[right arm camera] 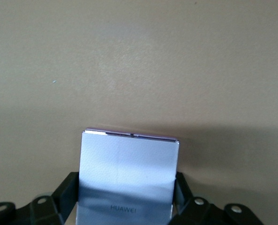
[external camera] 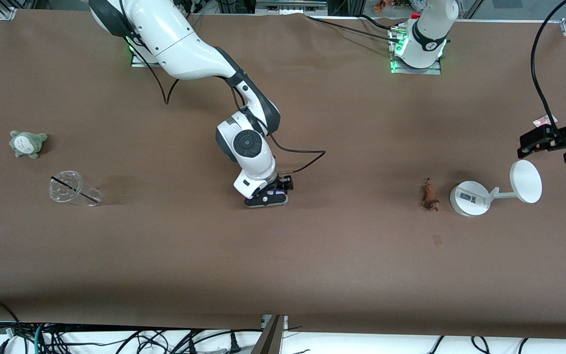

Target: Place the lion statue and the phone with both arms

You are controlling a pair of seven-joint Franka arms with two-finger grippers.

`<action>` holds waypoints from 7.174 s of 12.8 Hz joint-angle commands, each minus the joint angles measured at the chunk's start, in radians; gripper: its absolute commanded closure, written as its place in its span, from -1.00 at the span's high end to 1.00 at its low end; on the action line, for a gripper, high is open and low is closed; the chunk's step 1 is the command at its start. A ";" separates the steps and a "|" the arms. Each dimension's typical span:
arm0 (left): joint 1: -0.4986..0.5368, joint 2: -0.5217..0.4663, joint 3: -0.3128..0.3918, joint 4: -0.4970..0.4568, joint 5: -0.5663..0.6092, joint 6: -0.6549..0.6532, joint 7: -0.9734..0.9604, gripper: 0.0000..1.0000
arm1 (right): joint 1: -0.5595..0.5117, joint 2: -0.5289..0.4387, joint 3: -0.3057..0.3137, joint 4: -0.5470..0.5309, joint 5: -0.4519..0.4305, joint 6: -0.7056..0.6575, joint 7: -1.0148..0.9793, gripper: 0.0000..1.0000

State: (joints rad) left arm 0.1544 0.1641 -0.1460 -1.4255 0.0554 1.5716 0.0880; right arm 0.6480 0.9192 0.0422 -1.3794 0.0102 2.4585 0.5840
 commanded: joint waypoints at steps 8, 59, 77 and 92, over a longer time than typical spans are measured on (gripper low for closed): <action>-0.072 -0.207 0.082 -0.284 -0.019 0.131 0.006 1.00 | 0.007 -0.328 -0.148 -0.003 -0.012 -0.404 0.048 -1.00; -0.067 -0.196 0.069 -0.248 -0.019 0.051 0.030 1.00 | -0.154 -0.264 -0.521 -0.394 0.383 -0.058 -0.895 0.98; -0.068 -0.196 0.068 -0.248 -0.020 0.044 0.032 1.00 | -0.136 -0.568 -0.536 0.180 0.214 -1.193 -0.467 0.99; -0.070 -0.196 0.068 -0.248 -0.022 0.044 0.032 1.00 | -0.411 -0.620 -0.217 0.174 0.115 -1.216 -0.474 0.99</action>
State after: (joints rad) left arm 0.0858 -0.0439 -0.0800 -1.7018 0.0550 1.6372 0.1028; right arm 0.4155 0.3496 -0.3792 -1.2048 0.1816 1.2630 0.1007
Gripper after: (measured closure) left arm 0.000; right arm 0.004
